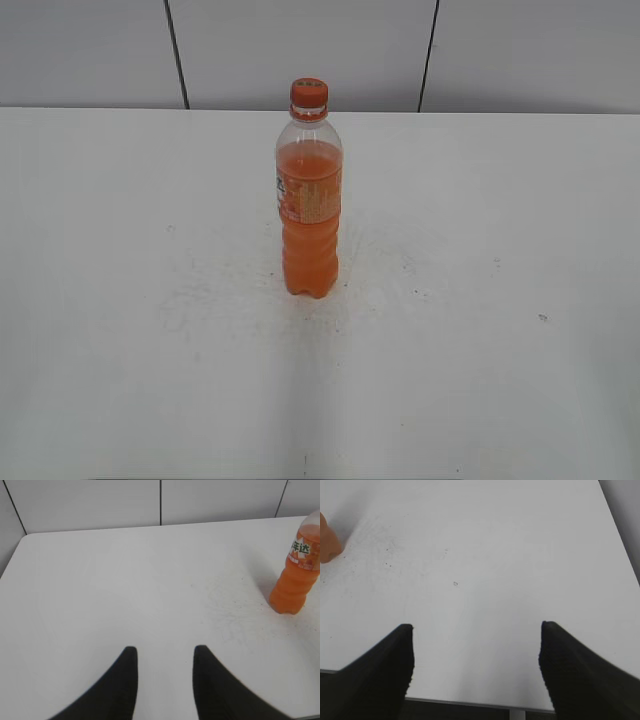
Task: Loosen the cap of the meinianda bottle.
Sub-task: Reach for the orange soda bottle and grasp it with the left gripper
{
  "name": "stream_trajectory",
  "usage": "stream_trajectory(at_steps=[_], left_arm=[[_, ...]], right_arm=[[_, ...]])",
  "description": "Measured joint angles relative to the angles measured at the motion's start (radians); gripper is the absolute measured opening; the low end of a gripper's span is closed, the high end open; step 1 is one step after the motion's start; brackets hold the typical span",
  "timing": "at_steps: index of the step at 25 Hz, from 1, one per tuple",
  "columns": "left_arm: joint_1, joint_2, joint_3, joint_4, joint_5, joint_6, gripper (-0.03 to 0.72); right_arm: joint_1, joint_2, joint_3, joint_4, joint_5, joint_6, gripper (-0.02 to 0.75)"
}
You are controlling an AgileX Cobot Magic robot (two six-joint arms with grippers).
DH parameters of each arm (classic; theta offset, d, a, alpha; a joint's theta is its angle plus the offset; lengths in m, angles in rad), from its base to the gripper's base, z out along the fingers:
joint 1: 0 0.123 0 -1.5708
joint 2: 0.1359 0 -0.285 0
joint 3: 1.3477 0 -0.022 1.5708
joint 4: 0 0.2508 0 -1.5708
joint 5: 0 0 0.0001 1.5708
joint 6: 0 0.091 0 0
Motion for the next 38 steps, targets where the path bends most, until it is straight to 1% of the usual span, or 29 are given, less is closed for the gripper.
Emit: stream_trajectory(at_steps=[34,36,37,38], left_arm=[[0.000,0.000,0.000,0.000,0.000,0.000,0.240],[0.000,0.000,0.000,0.000,0.000,0.000,0.251],[0.000,0.000,0.000,-0.006,0.000,0.000,0.272],[0.000,0.000,0.000,-0.006,-0.001,0.000,0.313]], right_arm=[[0.000,0.000,0.000,0.008,0.000,0.000,0.586],[0.000,0.000,0.000,0.000,0.000,0.000,0.586],[0.000,0.000,0.000,0.000,0.000,0.000,0.586],[0.000,0.000,0.000,0.008,0.000,0.000,0.586]])
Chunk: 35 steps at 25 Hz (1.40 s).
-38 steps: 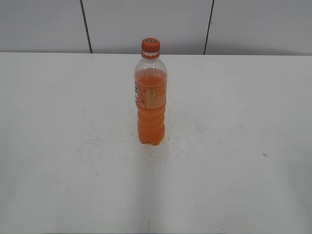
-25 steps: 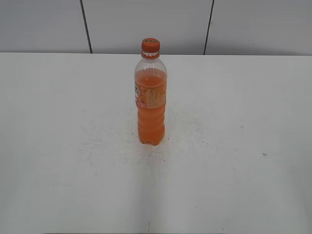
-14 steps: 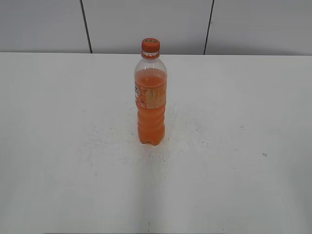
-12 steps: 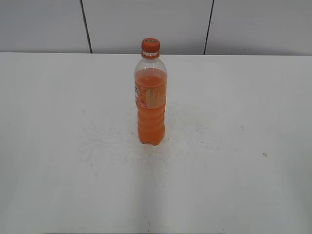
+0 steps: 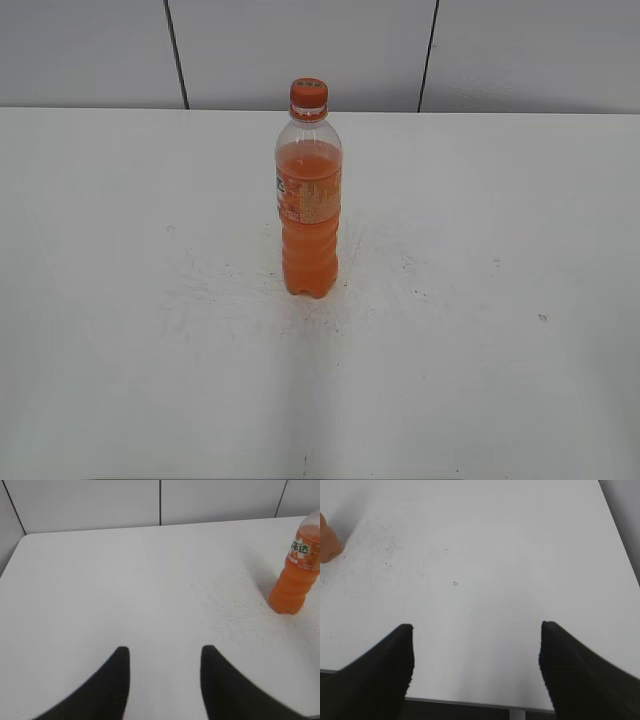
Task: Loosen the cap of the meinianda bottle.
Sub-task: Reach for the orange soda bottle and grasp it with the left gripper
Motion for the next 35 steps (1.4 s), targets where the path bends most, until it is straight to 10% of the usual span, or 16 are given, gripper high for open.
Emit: stream_trajectory(at_steps=[6,35], left_arm=[[0.000,0.000,-0.007,0.007,-0.057,0.000,0.578],[0.000,0.863,0.167,0.083,-1.304,0.000,0.515]], right_arm=[[0.000,0.000,0.000,0.000,0.000,0.000,0.586],[0.000,0.000,0.000,-0.008,0.000,0.000,0.586]])
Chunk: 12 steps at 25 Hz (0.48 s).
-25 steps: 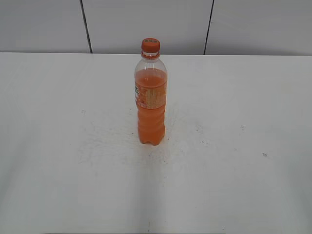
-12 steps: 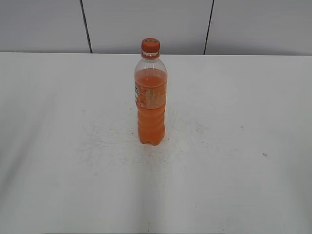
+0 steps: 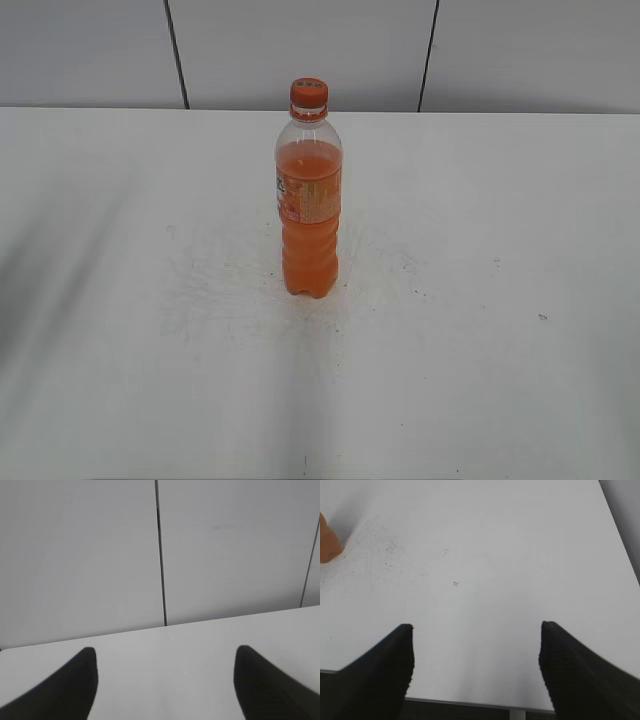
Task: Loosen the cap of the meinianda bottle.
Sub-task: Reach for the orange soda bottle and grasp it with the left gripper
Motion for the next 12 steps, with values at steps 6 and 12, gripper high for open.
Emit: stream_trajectory(at_steps=[6,12], left_arm=[[0.000,0.247,0.001,0.085,-0.271,-0.014,0.509],[0.000,0.459,0.000,0.374,-0.506,-0.219,0.509]], right_arm=[[0.000,0.000,0.000,0.000,0.000,0.000,0.586],[0.000,0.000,0.000,0.008,0.000,0.000,0.586]])
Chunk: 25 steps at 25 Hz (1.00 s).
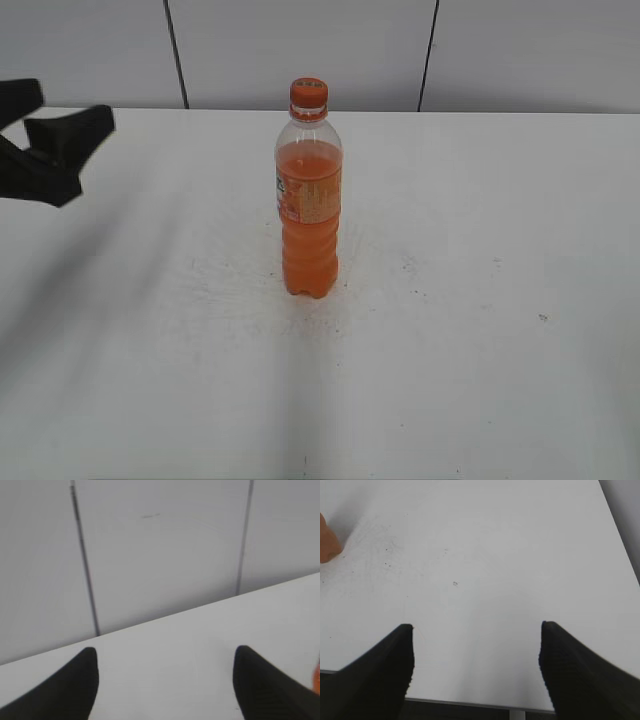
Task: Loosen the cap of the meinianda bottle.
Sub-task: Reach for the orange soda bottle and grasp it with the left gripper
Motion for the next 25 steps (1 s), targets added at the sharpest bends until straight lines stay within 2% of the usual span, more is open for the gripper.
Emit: stream_trajectory(at_steps=[5,8,13,15,18,25], left_arm=[[0.000,0.184,-0.026,0.275,-0.179,-0.126,0.509],[0.000,0.273,-0.067,0.404,-0.222,-0.149,0.509],[0.000,0.392,-0.186,0.719,-0.248,-0.228,0.509],[0.000,0.446,-0.242,0.806,-0.263,-0.249,0.521],[0.000,0.521,-0.304,0.844,-0.278,-0.257,0.547],[0.000,0.649,-0.405,0.857,-0.324,-0.262,0.575]], right_arm=[[0.000,0.000,0.000,0.000,0.000,0.000,0.586],[0.000,0.000,0.000,0.000,0.000,0.000,0.586],[0.000,0.000,0.000,0.000,0.000,0.000,0.586],[0.000,0.000,0.000,-0.008,0.000,0.000,0.586],[0.000,0.000,0.000,-0.008,0.000,0.000,0.586],[0.000,0.000,0.000,-0.008,0.000,0.000,0.586]])
